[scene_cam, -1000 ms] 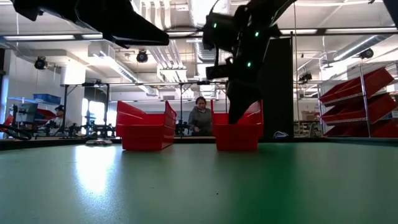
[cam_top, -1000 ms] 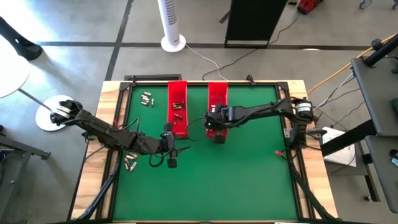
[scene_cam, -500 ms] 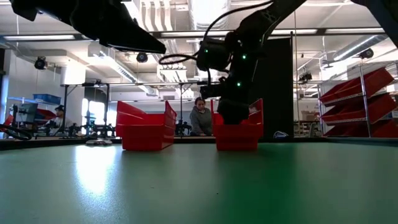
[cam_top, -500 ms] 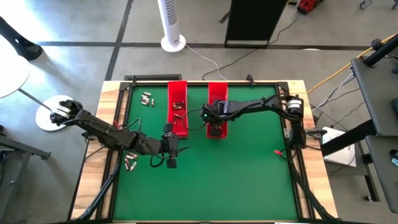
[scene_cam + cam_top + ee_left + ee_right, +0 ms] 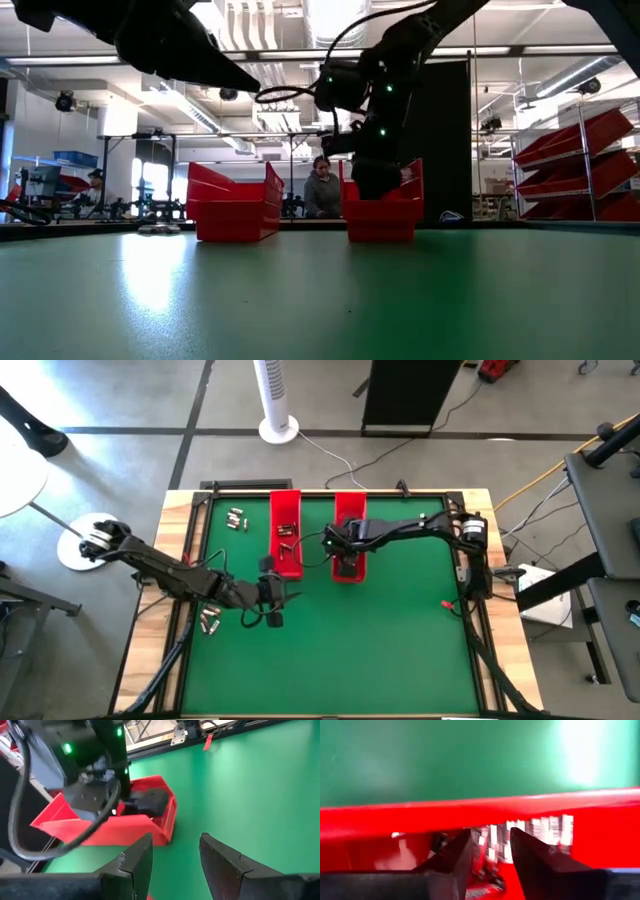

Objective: Sort batteries
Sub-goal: Put the silver battery into the right red bin

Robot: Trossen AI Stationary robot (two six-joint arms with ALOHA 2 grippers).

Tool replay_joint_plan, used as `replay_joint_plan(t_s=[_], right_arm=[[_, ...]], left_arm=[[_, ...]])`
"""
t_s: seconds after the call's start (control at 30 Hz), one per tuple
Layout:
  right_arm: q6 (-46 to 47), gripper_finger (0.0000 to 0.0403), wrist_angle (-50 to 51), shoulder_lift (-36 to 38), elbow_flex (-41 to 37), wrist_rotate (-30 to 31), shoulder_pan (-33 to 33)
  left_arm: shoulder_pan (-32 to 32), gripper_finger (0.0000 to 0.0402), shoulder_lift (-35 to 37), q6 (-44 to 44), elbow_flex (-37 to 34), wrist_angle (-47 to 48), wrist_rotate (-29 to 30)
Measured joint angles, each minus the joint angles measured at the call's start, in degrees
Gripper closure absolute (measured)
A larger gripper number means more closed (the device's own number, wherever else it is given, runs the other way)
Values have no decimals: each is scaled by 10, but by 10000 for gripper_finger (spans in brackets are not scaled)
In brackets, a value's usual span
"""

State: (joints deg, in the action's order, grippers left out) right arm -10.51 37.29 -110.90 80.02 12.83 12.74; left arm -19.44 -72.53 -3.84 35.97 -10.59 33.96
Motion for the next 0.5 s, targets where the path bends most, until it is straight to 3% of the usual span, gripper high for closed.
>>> replay_joint_plan(t_s=[0.17,0.3,0.4,0.5], right_arm=[[-3,253,110,31,75,18,-34],[-1,253,138,86,99,90,-83],[18,262,132,131,94,128,-131],[56,274,112,166,72,127,-185]], left_arm=[[0,259,17,36,11,61,1],[-1,259,23,118,27,131,-6],[-3,259,23,210,38,187,-37],[-10,259,23,317,37,224,-100]])
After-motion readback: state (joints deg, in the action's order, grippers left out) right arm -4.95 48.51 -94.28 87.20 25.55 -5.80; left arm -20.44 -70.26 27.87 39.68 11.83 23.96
